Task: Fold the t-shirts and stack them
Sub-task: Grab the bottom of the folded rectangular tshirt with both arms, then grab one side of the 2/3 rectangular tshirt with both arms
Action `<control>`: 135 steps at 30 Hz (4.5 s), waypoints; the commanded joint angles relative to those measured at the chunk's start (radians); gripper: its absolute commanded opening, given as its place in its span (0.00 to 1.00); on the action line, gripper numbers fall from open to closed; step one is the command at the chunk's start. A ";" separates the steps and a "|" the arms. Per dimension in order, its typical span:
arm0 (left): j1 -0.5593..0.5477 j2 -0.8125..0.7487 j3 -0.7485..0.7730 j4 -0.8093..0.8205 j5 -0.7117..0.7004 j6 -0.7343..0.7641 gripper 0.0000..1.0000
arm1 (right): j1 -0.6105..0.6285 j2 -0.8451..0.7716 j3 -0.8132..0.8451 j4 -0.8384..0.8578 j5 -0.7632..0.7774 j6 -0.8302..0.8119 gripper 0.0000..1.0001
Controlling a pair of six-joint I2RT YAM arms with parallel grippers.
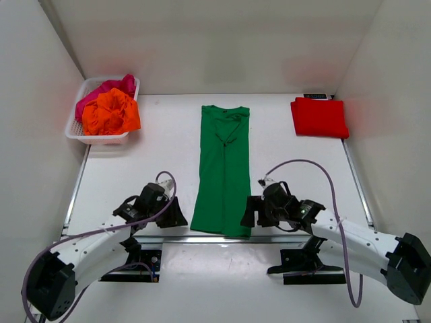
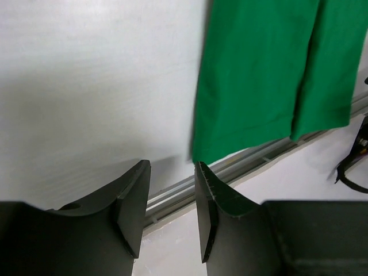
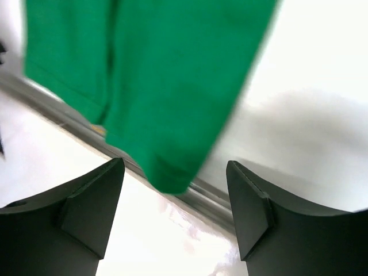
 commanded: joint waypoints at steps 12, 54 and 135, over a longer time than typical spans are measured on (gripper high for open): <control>-0.108 0.030 -0.045 0.121 -0.127 -0.146 0.47 | 0.197 0.018 -0.091 0.028 0.186 0.362 0.52; 0.004 0.464 0.507 0.033 -0.037 -0.028 0.00 | -0.355 0.312 0.406 -0.115 -0.295 -0.352 0.00; 0.247 0.894 0.770 0.183 0.005 0.079 0.40 | -0.530 0.658 0.569 0.126 -0.165 -0.396 0.53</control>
